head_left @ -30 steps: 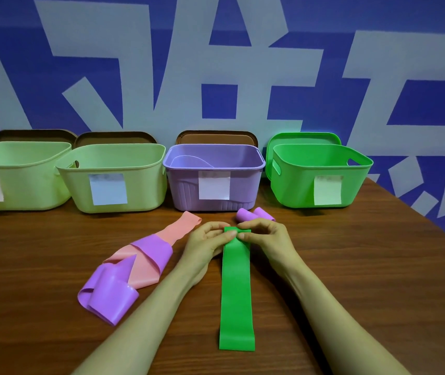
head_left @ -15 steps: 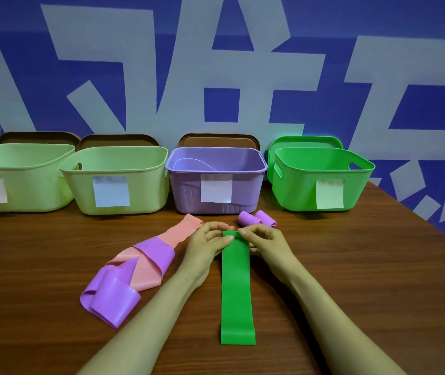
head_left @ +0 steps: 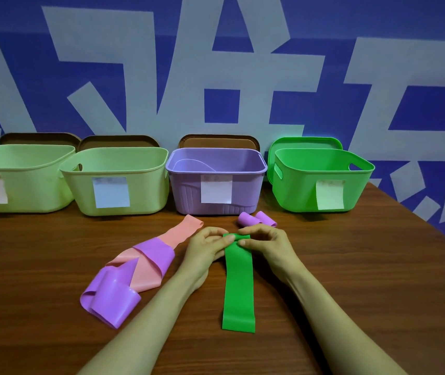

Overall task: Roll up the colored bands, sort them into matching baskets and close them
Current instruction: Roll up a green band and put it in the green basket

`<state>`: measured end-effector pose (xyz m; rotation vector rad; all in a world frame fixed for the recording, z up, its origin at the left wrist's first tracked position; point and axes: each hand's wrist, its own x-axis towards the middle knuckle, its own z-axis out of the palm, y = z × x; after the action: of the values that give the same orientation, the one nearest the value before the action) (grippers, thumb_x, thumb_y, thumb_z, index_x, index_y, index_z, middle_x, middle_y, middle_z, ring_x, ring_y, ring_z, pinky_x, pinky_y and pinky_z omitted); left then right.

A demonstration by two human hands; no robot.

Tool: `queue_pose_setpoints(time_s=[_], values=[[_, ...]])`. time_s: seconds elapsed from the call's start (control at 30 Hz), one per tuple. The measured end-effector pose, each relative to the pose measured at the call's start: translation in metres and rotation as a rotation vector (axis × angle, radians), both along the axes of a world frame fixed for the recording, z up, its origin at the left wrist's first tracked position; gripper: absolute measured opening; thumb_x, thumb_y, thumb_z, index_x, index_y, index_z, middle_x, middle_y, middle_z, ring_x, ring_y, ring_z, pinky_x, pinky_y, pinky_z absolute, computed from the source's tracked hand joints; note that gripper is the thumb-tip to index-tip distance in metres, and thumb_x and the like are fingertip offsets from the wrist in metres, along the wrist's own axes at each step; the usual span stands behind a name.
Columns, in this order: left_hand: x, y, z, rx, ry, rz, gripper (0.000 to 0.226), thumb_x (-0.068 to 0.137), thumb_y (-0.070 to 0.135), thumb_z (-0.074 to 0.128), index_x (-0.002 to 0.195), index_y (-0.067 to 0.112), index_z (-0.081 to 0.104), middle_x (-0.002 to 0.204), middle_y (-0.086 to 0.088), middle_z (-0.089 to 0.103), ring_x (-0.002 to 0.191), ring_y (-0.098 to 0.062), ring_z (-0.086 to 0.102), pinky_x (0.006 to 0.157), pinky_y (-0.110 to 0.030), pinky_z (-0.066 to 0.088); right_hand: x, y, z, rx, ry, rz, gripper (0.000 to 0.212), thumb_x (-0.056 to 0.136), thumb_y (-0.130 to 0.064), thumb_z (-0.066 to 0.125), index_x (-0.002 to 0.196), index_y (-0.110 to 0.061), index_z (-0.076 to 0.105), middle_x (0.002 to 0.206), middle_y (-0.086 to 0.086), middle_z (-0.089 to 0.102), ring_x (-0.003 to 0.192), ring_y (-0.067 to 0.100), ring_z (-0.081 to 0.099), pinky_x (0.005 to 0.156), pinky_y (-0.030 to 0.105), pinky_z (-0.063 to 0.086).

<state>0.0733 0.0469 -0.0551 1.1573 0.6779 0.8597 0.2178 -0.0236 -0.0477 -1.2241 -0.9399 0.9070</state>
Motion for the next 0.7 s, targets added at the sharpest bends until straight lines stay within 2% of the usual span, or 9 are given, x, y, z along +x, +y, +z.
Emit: queue_pose_setpoints(time_s=[0.1,0.17,0.2,0.27,0.33,0.37,0.47,0.6,0.7], values=[[-0.0008,0.0022,-0.0027,0.011,0.015,0.005,0.016,0.083,0.003,0.067,0.097,0.008,0.061,0.094,-0.01,0.071,0.093,-0.023,0.069,0.082,-0.032,0.054,0.0026,0.0008,-0.0022,-0.004,-0.001,0.034,0.023,0.074,0.005,0.073,0.094,-0.007,0.071,0.104,0.017,0.07,0.094,0.027,0.068,0.083,0.034,0.056],[-0.0014,0.0028,-0.0037,0.034,0.012,0.005,0.017,0.083,0.0,0.067,0.097,0.008,0.061,0.094,-0.009,0.072,0.093,-0.022,0.07,0.081,-0.031,0.054,0.0022,0.0015,-0.0028,0.009,-0.029,0.024,0.025,0.075,-0.011,0.077,0.099,-0.012,0.072,0.108,0.013,0.07,0.098,0.024,0.067,0.084,0.033,0.055],[-0.0017,0.003,-0.0041,0.048,0.006,0.007,0.018,0.082,-0.002,0.067,0.096,0.007,0.06,0.092,-0.007,0.072,0.092,-0.022,0.07,0.08,-0.031,0.054,0.0016,0.002,-0.0029,0.001,-0.026,0.023,0.025,0.075,-0.02,0.076,0.099,-0.014,0.071,0.106,0.01,0.071,0.095,0.02,0.067,0.082,0.031,0.055],[-0.002,0.003,-0.0041,0.072,-0.015,0.009,0.02,0.08,-0.006,0.066,0.096,0.006,0.06,0.09,-0.005,0.073,0.091,-0.021,0.069,0.079,-0.031,0.054,-0.0018,0.0011,-0.0005,-0.036,0.002,0.046,0.022,0.081,-0.028,0.07,0.094,-0.011,0.069,0.086,0.0,0.072,0.076,0.007,0.066,0.068,0.021,0.052],[-0.002,0.0025,-0.0035,0.094,-0.029,0.005,0.024,0.079,-0.009,0.066,0.095,0.006,0.059,0.093,-0.005,0.072,0.093,-0.02,0.069,0.08,-0.031,0.054,-0.0031,-0.0001,-0.0004,-0.073,-0.004,0.07,0.018,0.09,-0.025,0.062,0.091,-0.008,0.065,0.065,-0.009,0.066,0.06,0.0,0.06,0.058,0.014,0.047],[-0.0017,0.0022,-0.0033,0.102,-0.027,0.004,0.026,0.078,-0.011,0.066,0.096,0.006,0.059,0.095,-0.006,0.071,0.094,-0.02,0.068,0.08,-0.031,0.054,-0.0023,0.0,-0.0017,-0.085,-0.027,0.071,0.017,0.092,-0.023,0.061,0.091,-0.007,0.066,0.066,-0.009,0.067,0.062,0.001,0.061,0.058,0.014,0.047],[-0.001,0.0015,-0.0039,0.099,-0.005,0.004,0.03,0.078,-0.01,0.067,0.101,0.008,0.059,0.103,-0.009,0.068,0.096,-0.021,0.068,0.079,-0.029,0.055,-0.0002,0.0006,-0.003,-0.058,-0.058,0.04,0.014,0.09,-0.02,0.064,0.091,-0.007,0.069,0.087,0.002,0.071,0.077,0.011,0.065,0.066,0.021,0.05],[0.0011,-0.0016,-0.0042,0.067,0.044,-0.035,0.031,0.081,0.005,0.071,0.109,0.006,0.058,0.102,-0.011,0.07,0.093,-0.022,0.069,0.076,-0.028,0.055,-0.0003,-0.0015,0.0004,-0.022,-0.016,0.015,0.014,0.088,-0.012,0.065,0.096,-0.001,0.068,0.092,0.007,0.069,0.077,0.012,0.066,0.064,0.019,0.051],[0.0023,-0.0034,-0.0008,0.014,0.001,-0.027,0.025,0.085,0.015,0.068,0.106,0.004,0.061,0.097,-0.01,0.073,0.092,-0.021,0.071,0.077,-0.029,0.056,0.0009,-0.0016,-0.0001,-0.014,-0.018,0.006,0.018,0.084,-0.007,0.068,0.101,0.0,0.068,0.098,0.015,0.068,0.082,0.017,0.066,0.067,0.022,0.052]])
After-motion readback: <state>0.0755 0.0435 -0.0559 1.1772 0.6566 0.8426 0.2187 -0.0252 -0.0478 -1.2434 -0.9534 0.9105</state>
